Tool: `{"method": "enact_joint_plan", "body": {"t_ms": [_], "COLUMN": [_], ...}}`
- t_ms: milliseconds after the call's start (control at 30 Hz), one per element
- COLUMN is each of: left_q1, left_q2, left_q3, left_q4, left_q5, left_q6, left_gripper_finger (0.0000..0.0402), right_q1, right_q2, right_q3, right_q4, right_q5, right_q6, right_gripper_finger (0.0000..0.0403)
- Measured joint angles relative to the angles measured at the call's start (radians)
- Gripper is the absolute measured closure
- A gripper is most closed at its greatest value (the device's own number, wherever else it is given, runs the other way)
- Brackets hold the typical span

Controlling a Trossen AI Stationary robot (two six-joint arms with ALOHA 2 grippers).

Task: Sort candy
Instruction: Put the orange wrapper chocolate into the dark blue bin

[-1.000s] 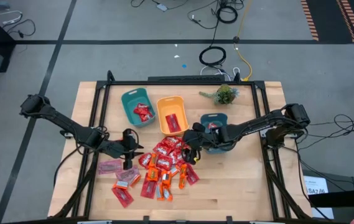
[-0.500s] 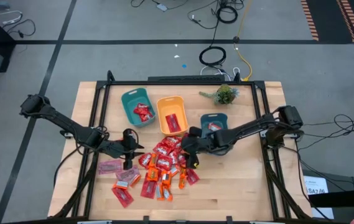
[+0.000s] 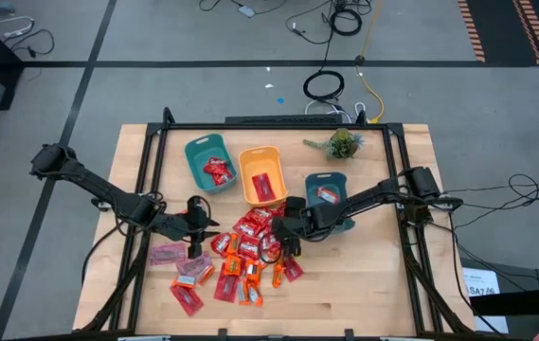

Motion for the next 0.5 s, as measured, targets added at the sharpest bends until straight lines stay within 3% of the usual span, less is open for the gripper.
{"method": "enact_joint_plan", "body": {"t_ms": [233,500], "left_q1": [0.0,0.0], "left_q2": [0.0,0.0], "left_q3": [0.0,0.0], "left_q4": [0.0,0.0], "left_q5": [0.0,0.0], "left_q6": [-0.001,-0.005], "left_gripper_finger": [0.0274,0.0274], "right_q1": [-0.001,-0.001], "right_q2": [0.019,0.013], "right_q3": [0.005,0.007], "right_q4": [-0.016,-0.032], "right_q5": [-0.002,-0.005], "right_q6": [0.0,0.0], "right_gripper_finger": [0.018,0.0292]}}
